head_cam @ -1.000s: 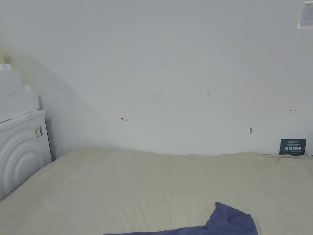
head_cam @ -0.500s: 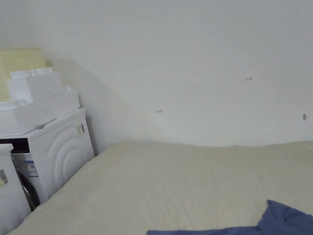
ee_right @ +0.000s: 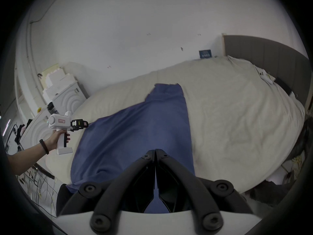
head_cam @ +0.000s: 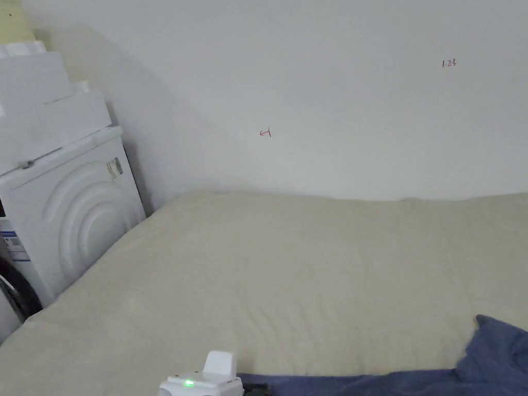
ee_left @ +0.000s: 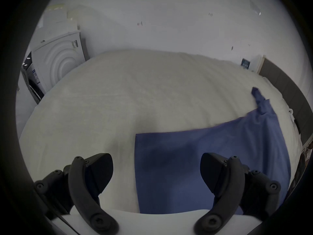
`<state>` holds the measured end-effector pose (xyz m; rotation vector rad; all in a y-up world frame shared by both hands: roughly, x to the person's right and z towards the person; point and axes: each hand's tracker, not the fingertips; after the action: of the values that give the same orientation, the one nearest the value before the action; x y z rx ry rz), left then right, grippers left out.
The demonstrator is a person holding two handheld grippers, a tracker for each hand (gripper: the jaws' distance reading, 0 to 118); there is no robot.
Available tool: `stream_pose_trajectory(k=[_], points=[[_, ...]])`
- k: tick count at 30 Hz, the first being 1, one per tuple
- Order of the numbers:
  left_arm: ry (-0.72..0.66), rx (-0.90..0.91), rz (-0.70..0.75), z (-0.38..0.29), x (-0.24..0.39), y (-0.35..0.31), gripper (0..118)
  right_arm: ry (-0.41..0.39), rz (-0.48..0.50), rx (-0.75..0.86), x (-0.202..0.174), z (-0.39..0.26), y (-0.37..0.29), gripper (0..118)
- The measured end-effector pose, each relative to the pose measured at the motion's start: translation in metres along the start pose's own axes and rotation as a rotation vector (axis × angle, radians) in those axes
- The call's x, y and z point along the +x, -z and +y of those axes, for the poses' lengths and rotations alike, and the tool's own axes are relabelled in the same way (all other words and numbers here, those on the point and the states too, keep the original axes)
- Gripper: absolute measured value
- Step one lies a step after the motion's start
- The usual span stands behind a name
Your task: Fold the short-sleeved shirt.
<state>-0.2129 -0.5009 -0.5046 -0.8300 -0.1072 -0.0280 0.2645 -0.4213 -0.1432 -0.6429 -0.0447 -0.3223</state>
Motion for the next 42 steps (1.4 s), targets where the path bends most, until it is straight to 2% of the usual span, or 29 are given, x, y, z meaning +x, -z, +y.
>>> stream_pose_trajectory(k=[6,8,10,15,17,18,19,21,25,26,27,29,31,33,35,36,38,40,42], points=[[-0.006,-0.061,0.009,0.000,-0.005,0.042,106,0.012,-0.047,-0.044,0.016,-0.004,0.004,0],[-0.024,-0.039,0.007,0.000,0.000,0.040,109,0.012,-0.063,-0.052,0.019,-0.004,0.005,0],[-0.003,-0.042,0.022,-0.003,0.003,0.033,104,0.021,-0.067,-0.054,0.022,-0.005,0.005,0],[0.107,0.000,0.014,-0.008,0.021,0.017,52,0.063,-0.035,-0.059,0.028,-0.005,0.019,1],[0.108,0.000,0.023,-0.009,0.025,0.015,40,0.036,-0.031,-0.062,0.026,0.004,0.027,3],[0.140,0.012,0.023,-0.009,0.029,0.014,26,0.004,-0.034,-0.053,0.025,0.008,0.031,4],[0.194,0.018,0.041,-0.011,0.036,0.013,22,-0.016,-0.029,-0.048,0.024,0.013,0.035,7],[0.287,0.035,0.048,-0.017,0.047,0.016,8,-0.057,-0.033,-0.029,0.021,0.027,0.042,22],[0.274,-0.013,0.078,-0.015,0.054,0.023,5,-0.107,-0.013,-0.015,0.021,0.054,0.063,55],[0.234,-0.061,0.060,-0.010,0.052,0.026,5,-0.150,-0.004,-0.017,0.020,0.065,0.074,68],[0.204,-0.086,0.045,-0.003,0.048,0.027,5,-0.176,-0.012,-0.013,0.020,0.077,0.088,75],[0.119,-0.130,0.018,0.007,0.039,0.030,5,-0.194,-0.028,0.021,0.023,0.102,0.120,94],[0.125,-0.144,0.015,0.010,0.037,0.032,5,-0.185,-0.022,-0.009,0.034,0.135,0.164,97],[0.148,-0.170,0.011,0.015,0.038,0.035,5,-0.138,-0.029,-0.030,0.048,0.169,0.215,97],[0.110,-0.198,0.002,0.020,0.035,0.037,5,-0.125,-0.074,-0.090,0.061,0.198,0.268,97],[0.102,-0.205,-0.002,0.022,0.033,0.037,5,-0.088,-0.083,-0.121,0.067,0.208,0.293,97],[0.093,-0.214,-0.014,0.025,0.030,0.038,5,-0.040,-0.107,-0.184,0.078,0.221,0.335,97],[0.078,-0.220,-0.024,0.026,0.027,0.039,5,-0.026,-0.139,-0.215,0.087,0.226,0.369,97],[0.055,-0.220,-0.039,0.025,0.025,0.037,5,-0.030,-0.185,-0.228,0.089,0.221,0.390,89]])
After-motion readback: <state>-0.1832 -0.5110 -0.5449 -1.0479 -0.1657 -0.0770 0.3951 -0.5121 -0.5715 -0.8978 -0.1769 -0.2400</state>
